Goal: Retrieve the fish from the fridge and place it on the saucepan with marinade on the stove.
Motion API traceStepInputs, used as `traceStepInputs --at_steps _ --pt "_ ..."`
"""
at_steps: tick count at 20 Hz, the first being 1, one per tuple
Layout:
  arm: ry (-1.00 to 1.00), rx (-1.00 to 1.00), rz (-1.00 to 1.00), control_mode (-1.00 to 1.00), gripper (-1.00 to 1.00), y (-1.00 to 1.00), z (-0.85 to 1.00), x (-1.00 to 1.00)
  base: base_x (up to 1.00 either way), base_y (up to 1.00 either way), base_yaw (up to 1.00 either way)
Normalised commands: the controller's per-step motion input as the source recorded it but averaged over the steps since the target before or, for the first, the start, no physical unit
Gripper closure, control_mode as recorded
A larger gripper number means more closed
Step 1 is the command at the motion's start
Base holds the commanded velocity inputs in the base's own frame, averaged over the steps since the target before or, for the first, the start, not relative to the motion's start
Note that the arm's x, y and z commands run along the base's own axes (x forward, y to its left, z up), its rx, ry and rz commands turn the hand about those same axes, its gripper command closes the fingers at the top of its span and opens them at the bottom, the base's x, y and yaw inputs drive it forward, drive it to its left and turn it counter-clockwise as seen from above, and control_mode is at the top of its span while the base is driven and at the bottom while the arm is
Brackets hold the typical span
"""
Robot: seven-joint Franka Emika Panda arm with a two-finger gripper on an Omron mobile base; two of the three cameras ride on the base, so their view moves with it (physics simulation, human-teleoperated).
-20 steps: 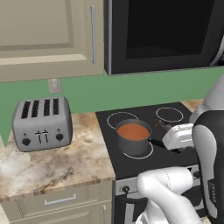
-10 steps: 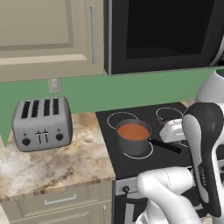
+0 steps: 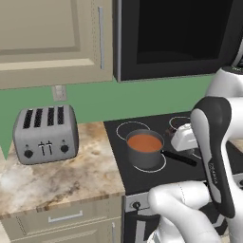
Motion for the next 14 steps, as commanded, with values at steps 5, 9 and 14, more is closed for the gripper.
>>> traceStepInputs --at_steps 5,9,14 --pt "-0.01 -0.02 0.22 -1.0 1.0 0.0 0.0 0.0 0.0 0.0 0.0" --pt "-0.06 0.0 0.33 -1.0 1.0 -0.05 -0.03 0.0 0.0 0.0 0.0" --pt "-0.03 0.0 0.41 -1.0 1.0 -0.23 -0.12 0.05 0.0 0.0 0.0"
